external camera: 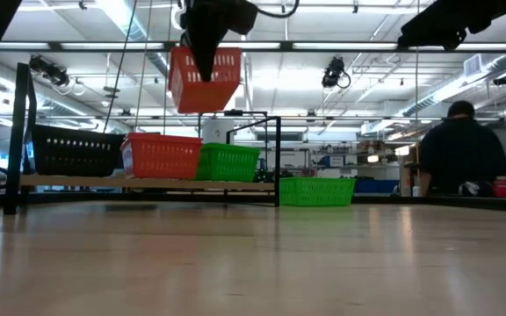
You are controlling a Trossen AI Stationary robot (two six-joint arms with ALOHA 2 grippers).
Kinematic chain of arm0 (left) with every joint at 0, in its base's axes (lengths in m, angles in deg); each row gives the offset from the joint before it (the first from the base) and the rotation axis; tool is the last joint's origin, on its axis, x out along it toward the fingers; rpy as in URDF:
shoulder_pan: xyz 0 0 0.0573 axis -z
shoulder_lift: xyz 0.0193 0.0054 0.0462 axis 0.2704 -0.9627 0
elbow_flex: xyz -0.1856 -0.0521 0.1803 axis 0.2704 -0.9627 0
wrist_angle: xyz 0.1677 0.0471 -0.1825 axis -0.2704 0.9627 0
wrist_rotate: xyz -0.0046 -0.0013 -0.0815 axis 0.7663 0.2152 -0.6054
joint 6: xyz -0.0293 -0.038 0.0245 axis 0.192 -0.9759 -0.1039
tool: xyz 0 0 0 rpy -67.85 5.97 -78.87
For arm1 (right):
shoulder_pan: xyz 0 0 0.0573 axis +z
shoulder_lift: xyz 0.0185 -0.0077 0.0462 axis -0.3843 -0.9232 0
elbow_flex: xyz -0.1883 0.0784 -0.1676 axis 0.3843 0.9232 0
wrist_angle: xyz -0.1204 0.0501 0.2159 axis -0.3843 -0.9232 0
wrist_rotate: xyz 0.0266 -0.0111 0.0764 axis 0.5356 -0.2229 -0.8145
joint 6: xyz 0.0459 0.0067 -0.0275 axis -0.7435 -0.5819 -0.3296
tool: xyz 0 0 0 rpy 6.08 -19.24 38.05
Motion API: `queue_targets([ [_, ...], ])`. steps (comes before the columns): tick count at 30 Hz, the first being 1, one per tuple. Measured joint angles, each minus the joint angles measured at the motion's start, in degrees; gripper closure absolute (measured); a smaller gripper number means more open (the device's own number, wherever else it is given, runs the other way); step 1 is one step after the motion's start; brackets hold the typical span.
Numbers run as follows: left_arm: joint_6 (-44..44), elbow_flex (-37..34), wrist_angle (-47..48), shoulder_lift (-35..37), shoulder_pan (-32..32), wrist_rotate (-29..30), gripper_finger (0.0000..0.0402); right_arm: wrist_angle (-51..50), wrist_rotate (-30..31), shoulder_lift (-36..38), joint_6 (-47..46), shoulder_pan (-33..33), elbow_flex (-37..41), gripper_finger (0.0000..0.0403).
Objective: Stack baskets on shelf by color
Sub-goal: Stack the orange bin on top of the orange bin on the shelf
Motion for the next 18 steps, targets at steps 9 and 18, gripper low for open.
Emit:
queue_targets([
  [9, -1.68, 0.02, -7.7, 2.34, 2.78, 2.52, 0.04, -0.59, -0.4, -0.49, -2.18, 0.15, 0.0, 0.0209],
  [18, -0.44, 0.06, -19.16, 3.06, 8.19, 4.1, 0.0398, -0.83, -0.72, -1.28, -3.47, 0.22, 0.04, 0.0209],
])
